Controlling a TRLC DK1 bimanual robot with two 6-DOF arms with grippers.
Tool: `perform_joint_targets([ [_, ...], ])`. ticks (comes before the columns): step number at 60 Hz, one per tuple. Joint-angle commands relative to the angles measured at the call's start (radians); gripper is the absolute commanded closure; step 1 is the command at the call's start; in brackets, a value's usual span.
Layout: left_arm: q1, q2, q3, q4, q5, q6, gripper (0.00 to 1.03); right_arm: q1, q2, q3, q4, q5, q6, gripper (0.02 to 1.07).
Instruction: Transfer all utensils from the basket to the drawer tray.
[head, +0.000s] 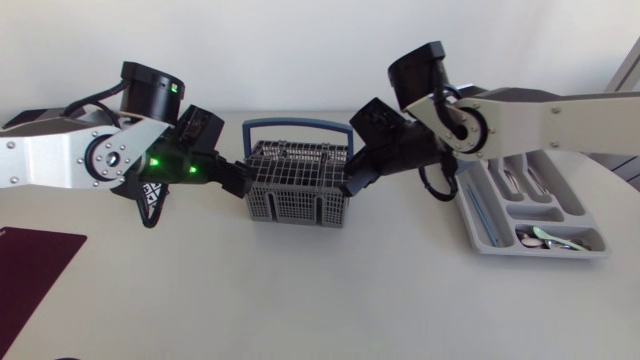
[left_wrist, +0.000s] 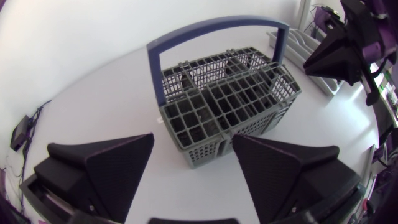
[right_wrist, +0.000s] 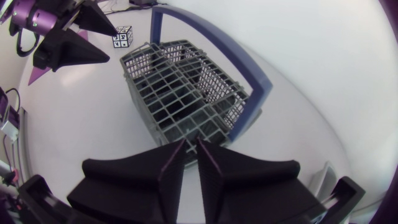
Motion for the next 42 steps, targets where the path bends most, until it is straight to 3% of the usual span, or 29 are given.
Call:
perform_joint_targets([
  [1,0.007,0.05,-0.012,0.014,0.016,0.015,0.16,0.016,0.076,0.036,0.011,-0.003,0.041,0.97],
  [15,0.007,0.134,0.006,0.017,0.051,0.017,0.16,-0.009,0.191,0.077,0.02,0.004,0.038,0.97],
  [42,-0.015,0.067,-0.041,0.003,0.066,0.028,0.17,-0.055,0.144,0.024,0.014,-0.014,0.02,0.97],
])
